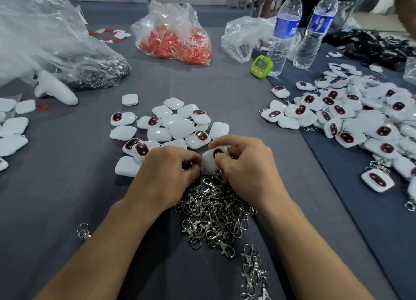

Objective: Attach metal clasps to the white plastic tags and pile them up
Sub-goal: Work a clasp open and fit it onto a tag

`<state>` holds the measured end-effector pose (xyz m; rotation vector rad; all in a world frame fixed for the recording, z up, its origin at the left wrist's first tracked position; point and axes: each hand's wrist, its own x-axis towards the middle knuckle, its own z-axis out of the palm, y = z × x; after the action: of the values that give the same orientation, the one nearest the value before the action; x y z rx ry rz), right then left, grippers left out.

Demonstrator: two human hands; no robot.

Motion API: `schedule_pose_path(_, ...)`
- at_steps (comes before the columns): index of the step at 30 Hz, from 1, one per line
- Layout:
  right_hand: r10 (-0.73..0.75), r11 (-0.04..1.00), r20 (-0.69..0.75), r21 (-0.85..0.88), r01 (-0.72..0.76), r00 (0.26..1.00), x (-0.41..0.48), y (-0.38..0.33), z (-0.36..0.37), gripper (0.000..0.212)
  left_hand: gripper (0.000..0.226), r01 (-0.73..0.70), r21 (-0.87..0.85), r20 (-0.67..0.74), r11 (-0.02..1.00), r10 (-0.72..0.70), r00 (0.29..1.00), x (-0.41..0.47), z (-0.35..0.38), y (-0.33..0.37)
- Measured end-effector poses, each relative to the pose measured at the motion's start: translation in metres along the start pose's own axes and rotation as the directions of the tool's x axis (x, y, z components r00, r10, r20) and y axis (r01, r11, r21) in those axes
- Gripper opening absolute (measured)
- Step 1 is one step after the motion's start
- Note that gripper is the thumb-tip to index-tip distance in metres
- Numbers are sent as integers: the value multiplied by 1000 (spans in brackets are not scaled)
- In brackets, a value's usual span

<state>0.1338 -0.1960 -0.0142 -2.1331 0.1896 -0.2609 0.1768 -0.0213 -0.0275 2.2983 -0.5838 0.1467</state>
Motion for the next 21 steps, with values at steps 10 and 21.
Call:
schedule_pose_path(10, 27, 999, 13, -38, -26, 1000, 4, 0, -2, 22, 11, -8, 5, -7, 1000, 8, 1000, -2, 0, 3)
schedule_pose_path(21, 2, 999, 14, -38, -2, 1000, 1, -6, 2, 23, 19, -81, 236, -129, 968, 114, 985, -7, 5, 8)
